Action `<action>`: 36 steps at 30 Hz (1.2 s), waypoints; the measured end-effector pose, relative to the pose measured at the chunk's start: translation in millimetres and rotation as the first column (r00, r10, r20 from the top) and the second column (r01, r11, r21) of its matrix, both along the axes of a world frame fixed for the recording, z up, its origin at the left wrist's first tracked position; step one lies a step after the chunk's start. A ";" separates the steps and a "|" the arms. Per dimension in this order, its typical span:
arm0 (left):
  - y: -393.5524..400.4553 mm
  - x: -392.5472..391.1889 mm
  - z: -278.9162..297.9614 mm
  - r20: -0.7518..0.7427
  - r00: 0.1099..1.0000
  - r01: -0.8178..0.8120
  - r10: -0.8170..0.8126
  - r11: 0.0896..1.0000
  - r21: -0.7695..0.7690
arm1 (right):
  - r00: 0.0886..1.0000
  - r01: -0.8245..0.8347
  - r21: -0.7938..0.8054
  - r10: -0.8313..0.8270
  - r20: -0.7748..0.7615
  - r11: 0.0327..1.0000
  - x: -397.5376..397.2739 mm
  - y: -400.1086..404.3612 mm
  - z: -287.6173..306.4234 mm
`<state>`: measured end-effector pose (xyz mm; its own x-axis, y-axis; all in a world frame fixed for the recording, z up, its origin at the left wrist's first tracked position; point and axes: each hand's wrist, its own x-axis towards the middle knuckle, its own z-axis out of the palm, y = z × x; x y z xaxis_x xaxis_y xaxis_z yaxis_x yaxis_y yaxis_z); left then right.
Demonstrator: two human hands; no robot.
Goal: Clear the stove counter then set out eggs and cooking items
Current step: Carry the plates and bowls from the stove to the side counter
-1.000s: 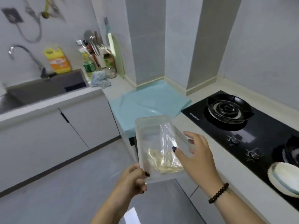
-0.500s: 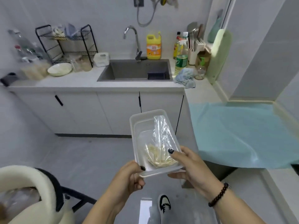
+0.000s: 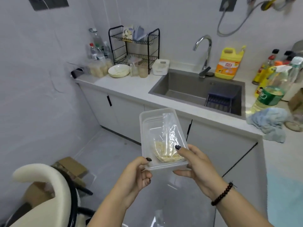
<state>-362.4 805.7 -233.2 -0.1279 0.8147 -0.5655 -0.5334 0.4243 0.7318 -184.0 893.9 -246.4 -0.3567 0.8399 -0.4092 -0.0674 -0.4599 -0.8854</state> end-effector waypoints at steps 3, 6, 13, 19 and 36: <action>27.4 -28.4 3.4 0.012 0.997 -0.071 0.071 0.997 0.015 | 0.998 -0.056 -0.022 0.056 -0.014 0.998 -35.1 37.4 2.1; 51.9 -67.0 -1.8 0.063 0.981 -0.185 0.182 0.982 0.038 | 0.994 -0.103 -0.042 0.101 -0.031 0.994 -72.6 67.5 4.0; 114.9 -179.6 -18.5 0.024 0.953 -0.301 0.302 0.953 -0.019 | 0.996 -0.094 -0.015 0.094 -0.006 0.995 -175.2 141.5 6.7; 181.4 -288.2 -19.4 -0.048 0.969 -0.244 0.242 0.969 -0.035 | 1.000 -0.015 -0.062 0.014 -0.024 0.998 -283.1 202.8 1.2; 367.9 -495.7 -47.9 -0.261 0.942 -0.229 0.211 0.972 -0.041 | 0.999 -0.034 -0.159 0.033 -0.007 0.987 -519.4 373.7 -41.7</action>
